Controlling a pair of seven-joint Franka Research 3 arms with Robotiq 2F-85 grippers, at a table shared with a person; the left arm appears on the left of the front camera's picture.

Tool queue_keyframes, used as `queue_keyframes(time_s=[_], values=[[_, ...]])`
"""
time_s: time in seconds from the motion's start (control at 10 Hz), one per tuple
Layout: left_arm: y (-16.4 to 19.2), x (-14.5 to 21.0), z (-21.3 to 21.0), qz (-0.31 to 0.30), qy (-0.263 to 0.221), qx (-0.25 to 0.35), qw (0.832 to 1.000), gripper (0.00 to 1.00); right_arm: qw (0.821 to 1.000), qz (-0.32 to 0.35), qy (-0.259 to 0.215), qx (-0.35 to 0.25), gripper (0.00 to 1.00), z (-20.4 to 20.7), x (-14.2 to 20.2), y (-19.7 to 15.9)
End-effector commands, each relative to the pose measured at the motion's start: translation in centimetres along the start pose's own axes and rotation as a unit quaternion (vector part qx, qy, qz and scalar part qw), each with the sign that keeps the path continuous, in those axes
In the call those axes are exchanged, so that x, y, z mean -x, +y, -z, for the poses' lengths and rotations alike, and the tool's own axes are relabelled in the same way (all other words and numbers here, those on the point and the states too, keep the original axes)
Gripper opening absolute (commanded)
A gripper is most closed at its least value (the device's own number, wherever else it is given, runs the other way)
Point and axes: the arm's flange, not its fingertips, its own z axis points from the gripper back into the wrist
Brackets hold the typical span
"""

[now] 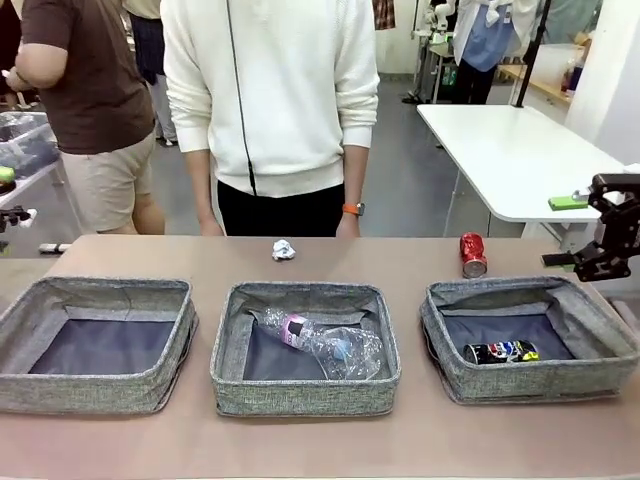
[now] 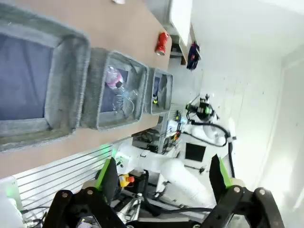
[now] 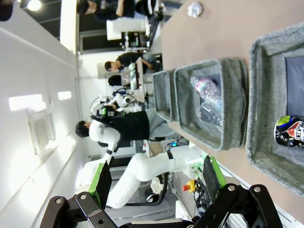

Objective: Sort the waste into the appropriate baskets.
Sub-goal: Place the picked waste into the Fabric basket indicated by the person, then pick up the waste item pointed out by the person.

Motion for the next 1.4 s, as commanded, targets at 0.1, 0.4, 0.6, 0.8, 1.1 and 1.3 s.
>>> queue_keyframes(time_s=[0.1, 0.4, 0.6, 0.8, 1.1, 1.3], values=[[7.6, 3.6, 4.8, -0.035, 0.016, 0.037, 0.999, 1.0, 1.0, -0.001, -0.002, -0.006, 1.0, -0.1, 0.0, 0.3], [3.9, -1.7, -0.1, -0.041, 0.005, 0.016, 0.999, 1.0, 1.0, -0.001, -0.002, -0.006, 1.0, -0.1, 0.0, 0.3], [3.9, -1.7, -0.1, -0.041, 0.005, 0.016, 0.999, 1.0, 1.0, -0.001, -0.002, -0.006, 1.0, -0.1, 0.0, 0.3], [3.9, -1.7, -0.1, -0.041, 0.005, 0.016, 0.999, 1.0, 1.0, -0.001, -0.002, -0.006, 1.0, -0.1, 0.0, 0.3], [3.9, -1.7, -0.1, -0.041, 0.005, 0.016, 0.999, 1.0, 1.0, -0.001, -0.002, -0.006, 1.0, -0.1, 0.0, 0.3], [3.9, -1.7, -0.1, -0.041, 0.005, 0.016, 0.999, 1.0, 1.0, -0.001, -0.002, -0.006, 1.0, -0.1, 0.0, 0.3]])
